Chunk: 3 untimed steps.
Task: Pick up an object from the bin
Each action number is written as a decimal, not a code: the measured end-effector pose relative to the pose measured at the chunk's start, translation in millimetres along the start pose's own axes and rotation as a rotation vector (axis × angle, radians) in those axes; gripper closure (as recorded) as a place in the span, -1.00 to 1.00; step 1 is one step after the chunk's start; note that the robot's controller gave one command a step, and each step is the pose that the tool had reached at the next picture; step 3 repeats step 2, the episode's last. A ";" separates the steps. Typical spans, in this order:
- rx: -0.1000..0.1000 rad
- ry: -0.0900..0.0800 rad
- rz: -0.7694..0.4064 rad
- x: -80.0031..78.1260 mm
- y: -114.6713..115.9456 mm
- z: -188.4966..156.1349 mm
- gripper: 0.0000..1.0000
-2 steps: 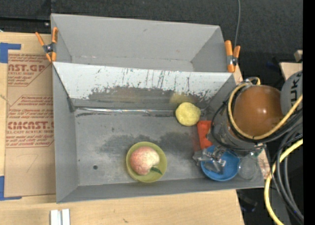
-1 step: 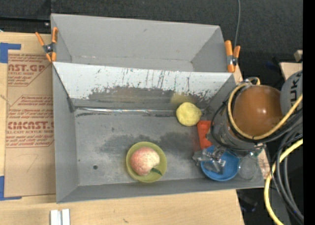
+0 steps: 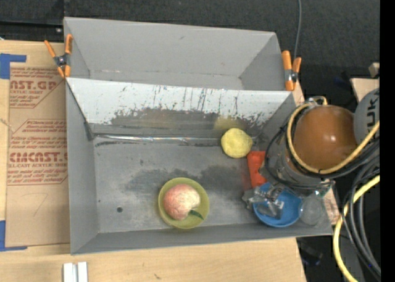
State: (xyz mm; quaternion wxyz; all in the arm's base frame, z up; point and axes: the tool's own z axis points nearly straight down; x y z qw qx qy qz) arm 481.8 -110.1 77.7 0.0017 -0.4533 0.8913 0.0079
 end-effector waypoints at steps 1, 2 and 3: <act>-0.003 0.003 -0.001 0.6 1.3 -30.4 1.00; 0.000 0.004 0.000 0.9 0.4 -50.5 1.00; 0.000 0.004 0.000 0.9 0.4 -50.5 1.00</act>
Offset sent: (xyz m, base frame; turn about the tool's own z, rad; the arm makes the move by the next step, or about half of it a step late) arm -0.0002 0.0000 0.0182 0.0000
